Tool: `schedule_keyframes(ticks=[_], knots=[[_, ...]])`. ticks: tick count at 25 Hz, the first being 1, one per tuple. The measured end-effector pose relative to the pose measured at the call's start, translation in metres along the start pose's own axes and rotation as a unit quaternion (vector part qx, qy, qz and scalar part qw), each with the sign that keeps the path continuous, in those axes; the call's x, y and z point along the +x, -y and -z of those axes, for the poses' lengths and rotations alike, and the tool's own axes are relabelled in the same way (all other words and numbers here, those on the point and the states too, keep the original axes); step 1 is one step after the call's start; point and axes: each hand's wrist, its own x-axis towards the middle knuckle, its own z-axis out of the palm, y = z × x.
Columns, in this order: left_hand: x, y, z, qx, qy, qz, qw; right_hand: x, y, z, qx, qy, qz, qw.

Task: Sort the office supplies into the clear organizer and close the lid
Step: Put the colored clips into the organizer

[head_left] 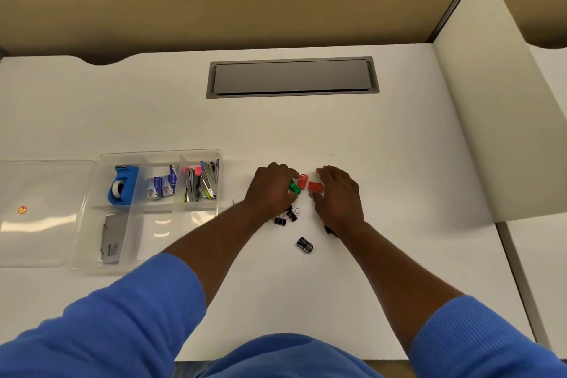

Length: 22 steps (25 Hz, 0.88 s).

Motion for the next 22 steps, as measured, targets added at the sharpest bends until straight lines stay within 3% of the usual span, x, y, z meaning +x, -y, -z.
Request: schedule_keyframes(ticks=[10, 13, 22], knots=[[0.001, -0.007, -0.005, 0.022, -0.011, -0.016, 1.0, 0.001, -0.008, 0.003, 0.022, 0.023, -0.022, 0.999], [-0.004, -0.008, -0.002, 0.006, -0.022, -0.012, 1.0, -0.001, -0.003, 0.007, -0.016, 0.03, -0.001, 0.999], [-0.029, 0.008, 0.021, -0.037, -0.074, 0.009, 0.997, -0.01, 0.034, 0.021, -0.025, -0.018, 0.01, 0.999]])
